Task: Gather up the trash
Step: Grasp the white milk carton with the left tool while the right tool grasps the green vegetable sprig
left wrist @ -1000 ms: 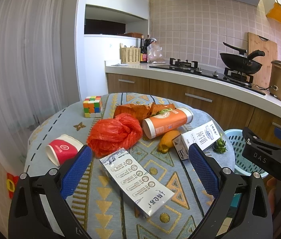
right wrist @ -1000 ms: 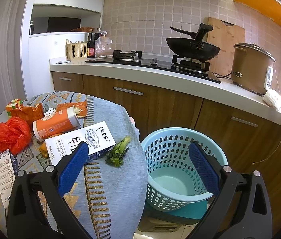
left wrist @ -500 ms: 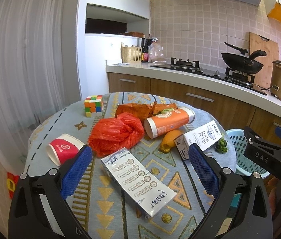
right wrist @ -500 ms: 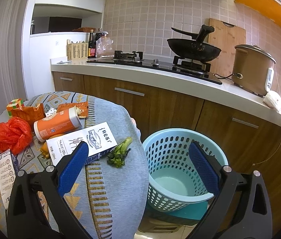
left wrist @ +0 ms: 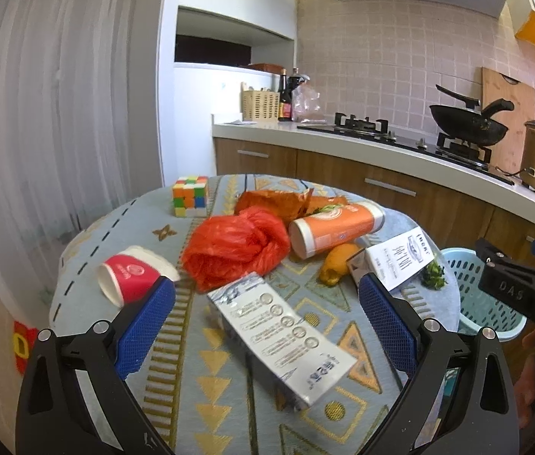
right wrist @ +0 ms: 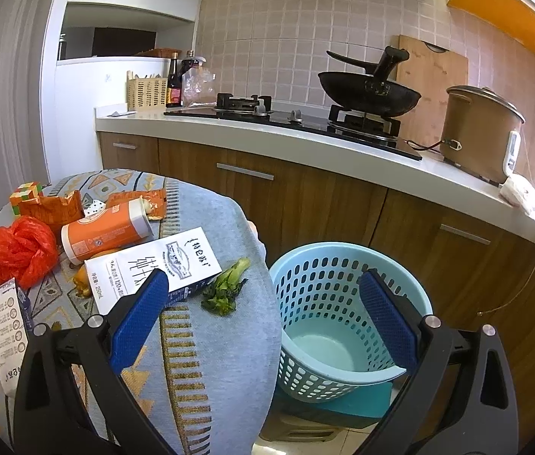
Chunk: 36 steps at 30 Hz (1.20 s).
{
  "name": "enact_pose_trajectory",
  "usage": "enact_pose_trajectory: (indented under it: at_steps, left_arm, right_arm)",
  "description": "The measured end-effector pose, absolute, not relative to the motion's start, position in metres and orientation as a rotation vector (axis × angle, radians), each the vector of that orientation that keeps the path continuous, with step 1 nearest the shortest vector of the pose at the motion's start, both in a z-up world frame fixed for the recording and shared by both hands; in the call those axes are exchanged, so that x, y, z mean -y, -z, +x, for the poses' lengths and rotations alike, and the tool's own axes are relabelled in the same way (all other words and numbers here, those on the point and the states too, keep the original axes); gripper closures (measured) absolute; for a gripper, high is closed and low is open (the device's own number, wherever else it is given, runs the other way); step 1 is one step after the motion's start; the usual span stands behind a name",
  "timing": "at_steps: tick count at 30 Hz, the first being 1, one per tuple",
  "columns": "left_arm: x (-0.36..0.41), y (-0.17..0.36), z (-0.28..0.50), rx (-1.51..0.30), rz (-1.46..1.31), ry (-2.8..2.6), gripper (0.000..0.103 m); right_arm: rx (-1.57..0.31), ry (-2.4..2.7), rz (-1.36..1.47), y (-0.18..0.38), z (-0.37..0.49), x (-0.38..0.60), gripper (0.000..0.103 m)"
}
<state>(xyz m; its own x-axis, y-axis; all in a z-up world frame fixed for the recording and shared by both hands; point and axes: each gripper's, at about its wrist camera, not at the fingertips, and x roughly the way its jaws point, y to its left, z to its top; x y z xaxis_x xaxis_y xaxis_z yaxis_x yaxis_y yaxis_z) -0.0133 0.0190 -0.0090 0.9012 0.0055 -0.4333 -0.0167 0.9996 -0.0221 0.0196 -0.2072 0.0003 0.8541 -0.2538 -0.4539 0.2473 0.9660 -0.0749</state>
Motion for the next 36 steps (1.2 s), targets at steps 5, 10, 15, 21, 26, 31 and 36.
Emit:
enact_pose_trajectory:
  at_steps: [5,10,15,21,26,31,36]
  left_arm:
    - [-0.025,0.044,-0.028,-0.514,-0.074,-0.025,0.009]
    - [-0.017,0.046,-0.023,-0.525,-0.064,0.008,0.009]
    - [0.008,0.054,-0.005,-0.604,-0.045,0.06,0.009]
    - [0.02,0.072,0.02,-0.674,0.028,-0.026,0.014]
    - [-0.002,0.076,0.022,-0.717,-0.001,-0.019,0.028]
    - [-0.031,0.071,0.014,-0.709,-0.013,-0.02,0.038]
    - [-0.053,0.069,0.017,-0.725,-0.058,-0.044,0.039]
  right_arm:
    - [-0.456,0.263,-0.058,0.002,0.017,0.199,0.022]
    - [-0.485,0.222,-0.069,0.009,0.021,0.189,0.026]
    - [-0.483,0.219,-0.076,0.011,0.019,0.186,0.026]
    - [-0.506,0.228,-0.059,0.016,0.023,0.194,0.026]
    - [-0.543,0.216,-0.033,0.023,0.031,0.202,0.026]
    - [-0.581,0.19,-0.006,0.03,0.039,0.204,0.027]
    - [-0.626,0.175,0.023,0.039,0.051,0.208,0.027]
